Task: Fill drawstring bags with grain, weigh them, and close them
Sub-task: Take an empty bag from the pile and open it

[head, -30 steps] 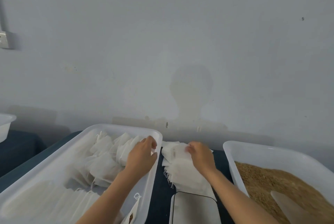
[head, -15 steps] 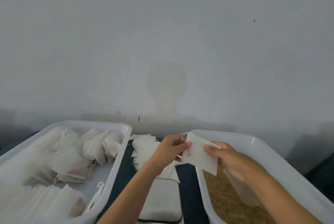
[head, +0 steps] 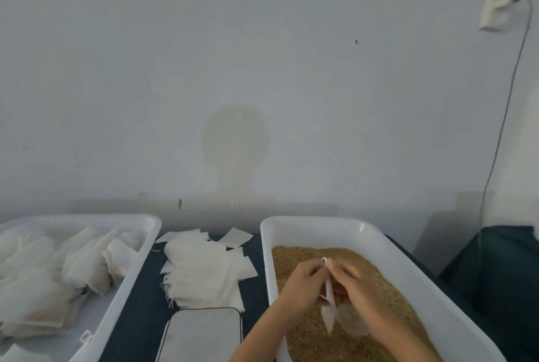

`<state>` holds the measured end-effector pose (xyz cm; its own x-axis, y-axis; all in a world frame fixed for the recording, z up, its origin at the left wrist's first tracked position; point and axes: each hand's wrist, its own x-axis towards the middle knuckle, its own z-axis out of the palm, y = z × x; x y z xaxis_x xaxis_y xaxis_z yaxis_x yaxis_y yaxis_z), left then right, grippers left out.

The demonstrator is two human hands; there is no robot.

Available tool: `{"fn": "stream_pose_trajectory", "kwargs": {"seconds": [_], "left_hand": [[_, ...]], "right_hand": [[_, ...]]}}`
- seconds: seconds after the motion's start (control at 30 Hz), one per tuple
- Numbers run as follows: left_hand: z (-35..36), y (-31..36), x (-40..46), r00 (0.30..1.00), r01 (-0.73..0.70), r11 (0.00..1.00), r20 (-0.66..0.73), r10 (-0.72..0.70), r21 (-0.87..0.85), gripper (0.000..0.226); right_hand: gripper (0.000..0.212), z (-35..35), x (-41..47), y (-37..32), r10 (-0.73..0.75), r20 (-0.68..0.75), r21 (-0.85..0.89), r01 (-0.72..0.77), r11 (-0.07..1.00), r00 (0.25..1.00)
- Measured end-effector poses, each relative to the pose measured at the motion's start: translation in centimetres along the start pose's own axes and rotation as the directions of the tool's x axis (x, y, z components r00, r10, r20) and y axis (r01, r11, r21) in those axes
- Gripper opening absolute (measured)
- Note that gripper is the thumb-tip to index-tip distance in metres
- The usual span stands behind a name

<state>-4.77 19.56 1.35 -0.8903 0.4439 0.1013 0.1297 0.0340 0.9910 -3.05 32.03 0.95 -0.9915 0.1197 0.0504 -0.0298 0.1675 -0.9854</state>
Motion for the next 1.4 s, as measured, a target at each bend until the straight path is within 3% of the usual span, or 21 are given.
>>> {"fn": "stream_pose_trajectory", "kwargs": {"seconds": [0.1, 0.23, 0.57, 0.83, 0.93, 1.03, 1.17, 1.4], "left_hand": [[0.1, 0.2, -0.2, 0.999, -0.039, 0.998, -0.001, 0.039, -0.052, 0.032], [0.1, -0.1, -0.2, 0.998, -0.058, 0.998, -0.02, 0.058, -0.007, 0.029], [0.0, -0.3, -0.4, 0.998, -0.062, 0.997, 0.001, 0.062, -0.041, 0.025], [0.1, -0.7, -0.1, 0.994, -0.094, 0.993, -0.044, 0.097, 0.068, 0.024], [0.0, -1.0, 0.0, 0.992, -0.104, 0.988, -0.055, 0.111, 0.118, 0.013], [0.0, -1.2, 0.1, 0.989, -0.102, 0.976, -0.086, 0.121, 0.194, 0.007], [0.2, -1.4, 0.0, 0.978, -0.088, 0.942, -0.152, 0.144, 0.325, 0.014], [0.4, -1.3, 0.0, 0.906, -0.227, 0.817, -0.193, 0.377, 0.53, 0.026]], "right_hand": [[0.035, -0.2, 0.1, -0.1, 0.042, 0.067, 0.174, -0.053, 0.983, 0.997], [0.027, -0.1, -0.3, -0.3, 0.058, 0.11, 0.228, -0.082, 0.97, 0.992], [0.02, -0.5, -0.2, 0.1, 0.069, 0.14, 0.232, -0.1, 0.968, 0.988], [0.028, -0.5, -0.4, -0.2, 0.069, 0.177, 0.251, -0.113, 0.961, 0.982], [0.035, -0.4, -0.3, -0.2, 0.04, 0.193, 0.191, -0.077, 0.979, 0.98], [0.028, -0.4, -0.3, 0.1, 0.014, 0.164, 0.101, -0.031, 0.994, 0.986], [0.025, -0.2, -0.5, 0.1, -0.086, 0.104, -0.082, 0.095, 0.992, 0.991], [0.028, -0.5, -0.3, 0.6, -0.16, -0.131, -0.334, 0.108, 0.936, 0.978]]}}
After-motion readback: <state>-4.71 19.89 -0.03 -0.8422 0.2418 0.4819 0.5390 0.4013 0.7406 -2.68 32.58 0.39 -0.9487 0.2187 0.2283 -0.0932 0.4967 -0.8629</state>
